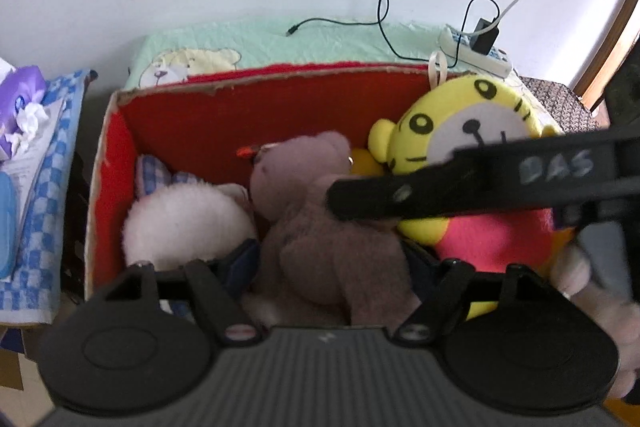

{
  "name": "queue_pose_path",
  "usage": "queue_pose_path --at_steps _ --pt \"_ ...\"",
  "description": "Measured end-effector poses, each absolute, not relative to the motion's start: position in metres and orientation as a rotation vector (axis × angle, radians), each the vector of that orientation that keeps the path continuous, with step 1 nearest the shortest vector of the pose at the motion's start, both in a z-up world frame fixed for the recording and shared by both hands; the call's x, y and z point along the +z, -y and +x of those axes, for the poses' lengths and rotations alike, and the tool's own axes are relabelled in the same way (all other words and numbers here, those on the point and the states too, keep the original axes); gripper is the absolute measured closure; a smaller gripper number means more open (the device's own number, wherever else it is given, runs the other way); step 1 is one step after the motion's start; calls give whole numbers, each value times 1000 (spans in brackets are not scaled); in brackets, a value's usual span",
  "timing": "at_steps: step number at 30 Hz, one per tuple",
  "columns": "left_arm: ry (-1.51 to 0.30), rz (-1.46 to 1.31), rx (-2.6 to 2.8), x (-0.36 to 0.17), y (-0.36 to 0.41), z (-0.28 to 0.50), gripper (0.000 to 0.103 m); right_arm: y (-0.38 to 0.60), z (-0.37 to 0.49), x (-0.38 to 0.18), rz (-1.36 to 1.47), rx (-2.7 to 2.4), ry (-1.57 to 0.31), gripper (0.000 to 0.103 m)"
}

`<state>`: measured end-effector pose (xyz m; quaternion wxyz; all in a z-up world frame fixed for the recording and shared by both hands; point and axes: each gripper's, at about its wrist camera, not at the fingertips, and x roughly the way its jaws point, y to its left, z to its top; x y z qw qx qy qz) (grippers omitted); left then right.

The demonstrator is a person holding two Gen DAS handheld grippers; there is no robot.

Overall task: Organize objects
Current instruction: 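Lower the teddy bear with both grippers into the box beside the tiger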

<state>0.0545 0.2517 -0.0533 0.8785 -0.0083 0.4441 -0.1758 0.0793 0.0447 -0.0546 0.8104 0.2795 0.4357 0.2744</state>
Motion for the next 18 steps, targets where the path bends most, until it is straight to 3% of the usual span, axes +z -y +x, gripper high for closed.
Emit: queue_pose_path --at_steps 3,18 --pt "-930 -25 -365 -52 -253 55 24 -46 81 -56 591 569 -932 80" --pt "-962 40 -307 -54 -239 57 23 -68 80 -62 487 557 -928 78"
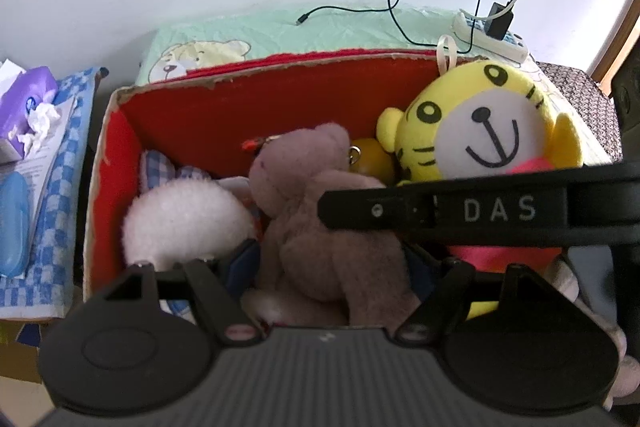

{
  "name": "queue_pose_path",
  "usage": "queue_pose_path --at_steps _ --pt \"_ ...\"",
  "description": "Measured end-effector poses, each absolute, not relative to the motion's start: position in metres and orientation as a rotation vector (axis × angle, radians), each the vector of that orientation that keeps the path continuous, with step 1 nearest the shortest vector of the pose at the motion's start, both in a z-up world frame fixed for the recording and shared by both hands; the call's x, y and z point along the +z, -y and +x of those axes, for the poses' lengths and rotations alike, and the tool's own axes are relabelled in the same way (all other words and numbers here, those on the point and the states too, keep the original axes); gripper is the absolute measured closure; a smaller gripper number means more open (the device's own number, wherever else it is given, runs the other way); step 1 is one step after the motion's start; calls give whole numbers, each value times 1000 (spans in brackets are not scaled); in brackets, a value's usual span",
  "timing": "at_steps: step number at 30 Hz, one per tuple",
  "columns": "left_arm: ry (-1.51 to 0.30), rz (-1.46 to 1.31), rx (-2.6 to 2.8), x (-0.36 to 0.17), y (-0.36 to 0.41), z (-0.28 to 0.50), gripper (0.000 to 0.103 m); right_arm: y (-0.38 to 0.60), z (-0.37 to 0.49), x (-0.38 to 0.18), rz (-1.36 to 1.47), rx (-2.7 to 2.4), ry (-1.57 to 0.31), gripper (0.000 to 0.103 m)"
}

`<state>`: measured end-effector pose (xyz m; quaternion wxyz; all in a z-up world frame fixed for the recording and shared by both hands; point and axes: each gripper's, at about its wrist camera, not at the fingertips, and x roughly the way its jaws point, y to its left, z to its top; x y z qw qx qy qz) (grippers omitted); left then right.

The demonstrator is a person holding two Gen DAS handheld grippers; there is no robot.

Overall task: Organize objects
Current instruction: 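Lower the teddy bear with both grippers into the box beside the tiger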

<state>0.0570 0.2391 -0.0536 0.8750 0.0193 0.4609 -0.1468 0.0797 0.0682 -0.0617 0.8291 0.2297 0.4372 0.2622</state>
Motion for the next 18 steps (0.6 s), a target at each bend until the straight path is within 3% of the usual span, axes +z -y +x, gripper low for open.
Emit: queue_pose_path --at_steps 10,18 --pt "-981 65 -276 -58 -231 52 20 -55 66 -57 502 532 -862 77" --pt "-994 79 -267 -63 -227 53 18 -52 60 -63 509 496 -817 86"
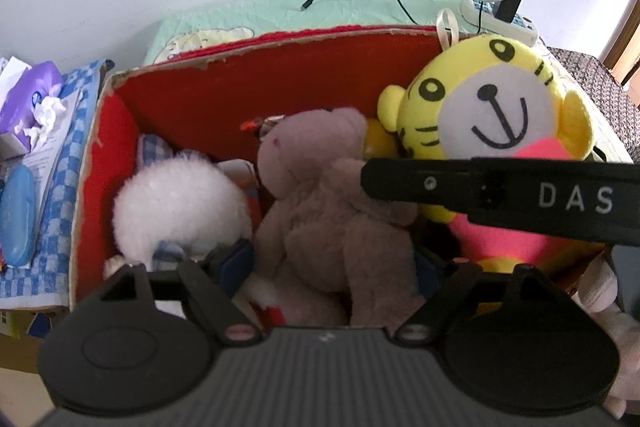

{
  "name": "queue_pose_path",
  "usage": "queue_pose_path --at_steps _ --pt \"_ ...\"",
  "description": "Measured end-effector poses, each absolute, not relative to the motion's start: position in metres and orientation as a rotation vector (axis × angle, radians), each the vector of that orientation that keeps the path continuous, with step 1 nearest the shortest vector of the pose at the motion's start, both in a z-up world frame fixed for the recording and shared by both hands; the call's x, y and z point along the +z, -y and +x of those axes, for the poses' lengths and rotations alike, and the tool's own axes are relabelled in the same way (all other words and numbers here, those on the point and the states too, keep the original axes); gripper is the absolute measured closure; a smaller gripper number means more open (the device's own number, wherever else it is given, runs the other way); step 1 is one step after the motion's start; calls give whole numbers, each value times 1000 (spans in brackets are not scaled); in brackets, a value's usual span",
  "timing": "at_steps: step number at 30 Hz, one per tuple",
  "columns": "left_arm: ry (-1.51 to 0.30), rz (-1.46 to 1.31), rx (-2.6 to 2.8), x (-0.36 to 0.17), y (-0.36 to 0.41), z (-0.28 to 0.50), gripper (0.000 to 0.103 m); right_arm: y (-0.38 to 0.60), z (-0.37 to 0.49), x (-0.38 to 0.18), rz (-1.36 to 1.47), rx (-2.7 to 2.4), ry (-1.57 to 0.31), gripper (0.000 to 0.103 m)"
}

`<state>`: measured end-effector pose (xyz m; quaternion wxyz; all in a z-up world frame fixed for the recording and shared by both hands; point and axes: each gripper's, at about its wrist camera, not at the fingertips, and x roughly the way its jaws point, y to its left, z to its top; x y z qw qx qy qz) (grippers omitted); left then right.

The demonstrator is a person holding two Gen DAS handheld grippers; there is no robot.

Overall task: Organize objects
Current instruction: 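Lower the teddy bear with both grippers into the box beside the tiger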

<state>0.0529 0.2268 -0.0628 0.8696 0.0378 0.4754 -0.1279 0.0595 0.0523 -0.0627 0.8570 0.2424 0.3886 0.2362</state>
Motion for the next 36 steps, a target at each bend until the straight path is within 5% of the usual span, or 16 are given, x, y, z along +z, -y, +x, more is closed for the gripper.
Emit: queue_pose_path --at_steps 36 --pt "-1042 62 -284 -67 -227 55 16 -57 47 -63 407 503 -797 85"
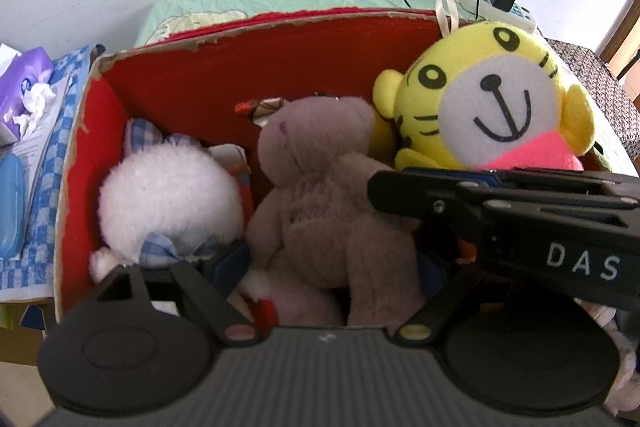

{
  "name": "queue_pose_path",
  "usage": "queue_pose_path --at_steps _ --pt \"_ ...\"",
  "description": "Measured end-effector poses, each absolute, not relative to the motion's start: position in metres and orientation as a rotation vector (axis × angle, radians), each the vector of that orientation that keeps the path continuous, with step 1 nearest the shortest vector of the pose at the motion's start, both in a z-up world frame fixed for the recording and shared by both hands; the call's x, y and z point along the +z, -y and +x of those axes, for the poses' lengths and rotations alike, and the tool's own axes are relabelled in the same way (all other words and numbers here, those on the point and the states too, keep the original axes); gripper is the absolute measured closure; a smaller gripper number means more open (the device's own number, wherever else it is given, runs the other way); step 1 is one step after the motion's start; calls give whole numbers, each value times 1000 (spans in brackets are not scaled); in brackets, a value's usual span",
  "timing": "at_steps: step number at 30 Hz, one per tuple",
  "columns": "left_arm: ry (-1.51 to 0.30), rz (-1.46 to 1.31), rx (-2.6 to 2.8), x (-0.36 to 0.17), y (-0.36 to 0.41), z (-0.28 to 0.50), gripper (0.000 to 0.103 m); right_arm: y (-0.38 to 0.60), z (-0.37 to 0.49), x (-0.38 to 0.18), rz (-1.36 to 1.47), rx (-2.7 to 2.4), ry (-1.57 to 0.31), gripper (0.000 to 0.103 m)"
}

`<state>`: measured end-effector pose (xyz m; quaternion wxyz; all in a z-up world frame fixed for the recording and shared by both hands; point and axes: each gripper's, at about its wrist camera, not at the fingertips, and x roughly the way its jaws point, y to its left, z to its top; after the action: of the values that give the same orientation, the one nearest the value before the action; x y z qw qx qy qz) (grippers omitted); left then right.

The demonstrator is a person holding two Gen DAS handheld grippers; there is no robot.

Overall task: Organize objects
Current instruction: 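Lower the teddy bear with both grippers into the box beside the tiger, then open both grippers to release the teddy bear and lift away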

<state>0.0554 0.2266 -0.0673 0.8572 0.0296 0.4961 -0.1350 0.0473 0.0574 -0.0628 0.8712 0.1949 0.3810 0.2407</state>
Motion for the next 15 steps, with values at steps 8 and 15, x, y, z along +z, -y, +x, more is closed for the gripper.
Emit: queue_pose_path --at_steps 8,15 --pt "-1028 74 -273 -67 -225 54 16 -59 42 -60 395 497 -780 84" --pt "-1020 94 -233 -63 -220 52 17 -56 32 -53 393 488 -756 84"
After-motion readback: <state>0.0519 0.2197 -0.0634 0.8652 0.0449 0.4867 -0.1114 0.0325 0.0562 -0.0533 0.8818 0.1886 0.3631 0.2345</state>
